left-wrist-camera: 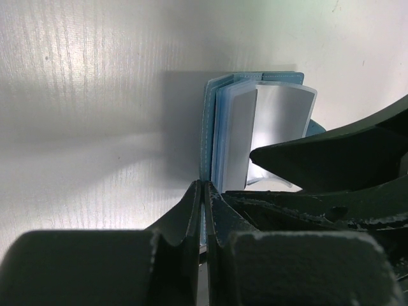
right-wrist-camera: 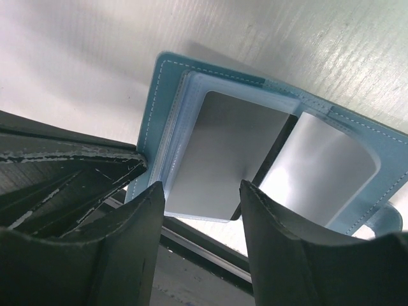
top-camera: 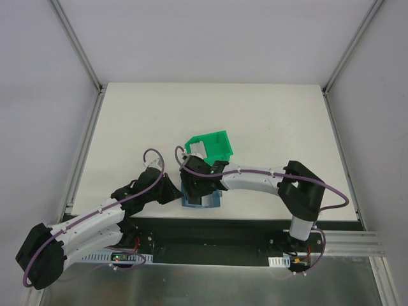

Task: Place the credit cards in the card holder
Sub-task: Turn over the card slot in the card holder.

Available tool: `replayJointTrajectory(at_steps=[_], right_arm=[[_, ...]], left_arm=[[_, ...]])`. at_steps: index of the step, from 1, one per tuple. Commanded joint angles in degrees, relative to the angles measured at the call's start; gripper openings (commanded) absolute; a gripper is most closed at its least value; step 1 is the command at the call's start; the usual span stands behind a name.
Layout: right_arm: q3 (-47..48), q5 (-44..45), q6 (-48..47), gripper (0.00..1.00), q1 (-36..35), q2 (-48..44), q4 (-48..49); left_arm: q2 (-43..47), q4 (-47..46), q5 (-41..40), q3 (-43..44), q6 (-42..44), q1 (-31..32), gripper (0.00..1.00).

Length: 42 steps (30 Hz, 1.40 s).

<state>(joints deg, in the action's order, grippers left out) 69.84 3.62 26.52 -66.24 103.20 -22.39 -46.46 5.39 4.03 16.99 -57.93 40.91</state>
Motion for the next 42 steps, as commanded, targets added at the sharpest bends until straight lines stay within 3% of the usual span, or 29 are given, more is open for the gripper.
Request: replayJointTrajectory(at_steps=[1,12,26,42], right_arm=[[1.3,-1.2,0.5,0.54,0.4,-0.3,1.5],[2.4,1.0,-0.3,0.53,0.2,1.8,-2.8],[7.1,11.2,-1.9,0.50,-2.0,1.5,-13.3],[3.7,14.3,-0.6,0.43,-1.9,-3.6,-16.1]], left_arm=[[0.5,-0.3,-0.1,0.0,0.1,0.3,0.00],[0.0,-0.3,0.0,0.3,0.3,0.2,0.00],[0.7,-0.3,-0.1,-0.2,0.1,0.2,0.00],[0.8,-0.3,-0.4,-0.5,0.4,0.3,0.00]])
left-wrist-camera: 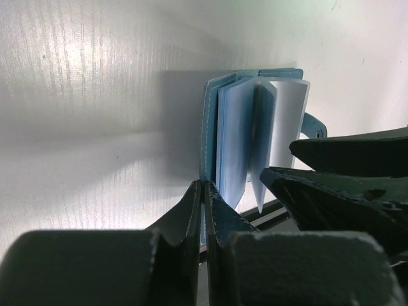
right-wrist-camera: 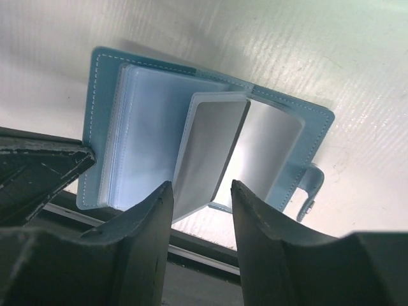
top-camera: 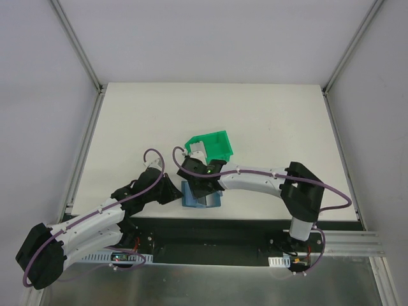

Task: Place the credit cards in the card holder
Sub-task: Turn over the card slot in the card holder.

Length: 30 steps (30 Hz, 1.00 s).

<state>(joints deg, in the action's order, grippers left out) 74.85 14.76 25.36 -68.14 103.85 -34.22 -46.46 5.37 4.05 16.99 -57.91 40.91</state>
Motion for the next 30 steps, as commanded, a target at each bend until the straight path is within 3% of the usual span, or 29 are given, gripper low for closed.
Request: replayJointTrajectory(at_steps=[1,18,24,30], right_arm=[[-1.6,3.2,0.6,0.43,0.1,-4.8,-4.3],[-13.1,3.3,4.7,0.42,1.7,-11.0,-1.9],[-12.4,3.6,3.5,0.42,2.7,-10.2,-2.2],[-9.0,1.3,-2.9,0.47,3.4,-16.6,1.8]], left_arm=[[0.8,-0.3,-0.5,-0.6,0.3,0.3,0.00],[0.3,-0.3,-0.6,-0.3,0.6,0.2,0.00],[0.3,-0.2,-0.5,0.0,0.8,0.2,0.00],[-0.2,-0.2,-0.4,0.5,0.8,0.3,0.00]])
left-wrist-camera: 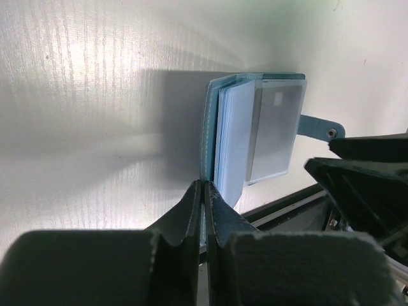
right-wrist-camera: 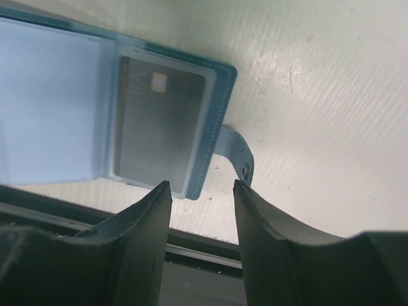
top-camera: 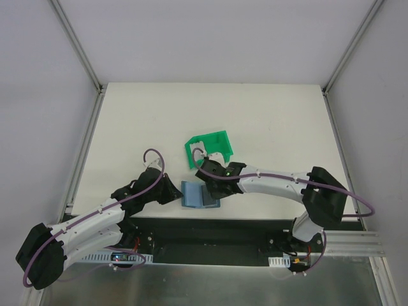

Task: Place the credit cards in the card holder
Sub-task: Turn over the card slot in the card holder, then pick up the credit card from the storage box.

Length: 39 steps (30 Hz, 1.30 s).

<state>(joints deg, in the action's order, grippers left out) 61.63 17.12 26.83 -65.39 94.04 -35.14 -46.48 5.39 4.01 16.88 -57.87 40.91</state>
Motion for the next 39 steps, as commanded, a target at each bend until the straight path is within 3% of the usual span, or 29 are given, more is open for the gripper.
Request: replayJointTrajectory(at_steps=[1,7,18,26,39], right_arm=[[4.2,-2.2,-5.5,0.48,1.6,-7.8,4.4],[5.1,-7.4,-9.2,0.56,8.3,-10.4,10.5],[16.0,-18.9,-15.7,0.73,19.7,1.7,15.9],[25.2,-25.6,-14.7,0.78,23.6,13.9,14.8],[28.3,-31.4,-14.4,0.81,25.1,21.7,14.8]], left_arm=[[-0.3,-0.2,-0.3,0.6,0.5,0.2,0.00],[-1.1,-0.2,-0.9,0.9,0.1,0.2,0.00],[-1.6,-0.2,-2.2,1.4,0.7,0.2,0.00],[-1.6,-0.2,-3.7,1.4,0.1,0.2,0.00],[-4.1,-0.2,-3.7,2.5,0.6,0.1,0.00]])
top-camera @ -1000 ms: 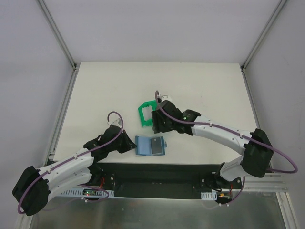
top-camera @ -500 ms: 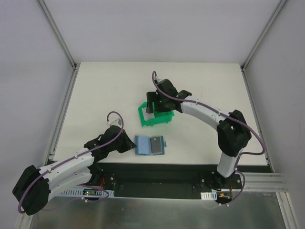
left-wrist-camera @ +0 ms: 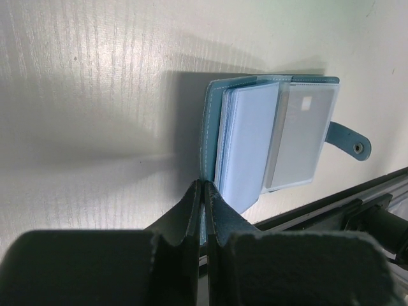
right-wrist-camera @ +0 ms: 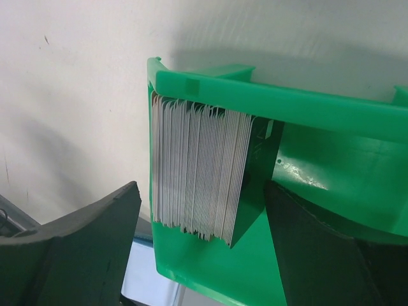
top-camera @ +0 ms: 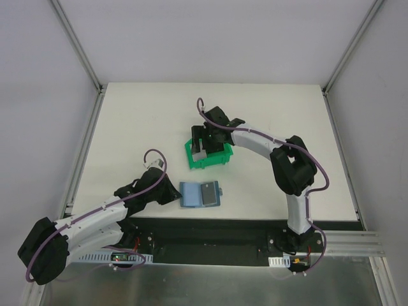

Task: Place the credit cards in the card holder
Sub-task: Pick up the credit card from the storage box.

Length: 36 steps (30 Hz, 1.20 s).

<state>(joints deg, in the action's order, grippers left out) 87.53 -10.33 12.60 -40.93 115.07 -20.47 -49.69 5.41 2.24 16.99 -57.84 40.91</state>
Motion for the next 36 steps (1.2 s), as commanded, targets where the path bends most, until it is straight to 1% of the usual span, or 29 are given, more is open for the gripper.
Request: replayJointTrajectory(at_steps=[1,4,8,19,23,29,36], right_arm=[[2.1,-4.9,0.2,0.81,0.9,0.8,0.6],[1.0,-7.0,0.5,0.81,1.4,0.2,2.7],[0.0,-8.9,0.6,0.78,1.9,-0.8,4.1],[0.0,-10.1,0.3,0.64,2.5,-2.0,4.2],[0.0,-9.0,0.3,0.56,2.5,-2.3,3.8],[-0.9,-7.3,0.5,0.40,2.5,-3.3,3.2],[-0.9,-5.8,-0.2,0.25,2.8,-4.3,2.4]], left_arm=[[-1.2,-0.2,-1.9,2.5,0.8,0.1,0.00],[-1.6,-0.2,-1.9,2.8,1.0,0.1,0.00],[-2.3,-0.2,-1.8,3.0,1.0,0.1,0.00],[-2.3,-0.3,-1.6,2.9,0.9,0.1,0.00],[-2.3,-0.2,-1.5,2.9,1.0,0.1,0.00],[-2.9,-0.3,-1.4,2.9,1.1,0.1,0.00],[-3.3,-0.4,-1.1,3.2,1.2,0.1,0.00]])
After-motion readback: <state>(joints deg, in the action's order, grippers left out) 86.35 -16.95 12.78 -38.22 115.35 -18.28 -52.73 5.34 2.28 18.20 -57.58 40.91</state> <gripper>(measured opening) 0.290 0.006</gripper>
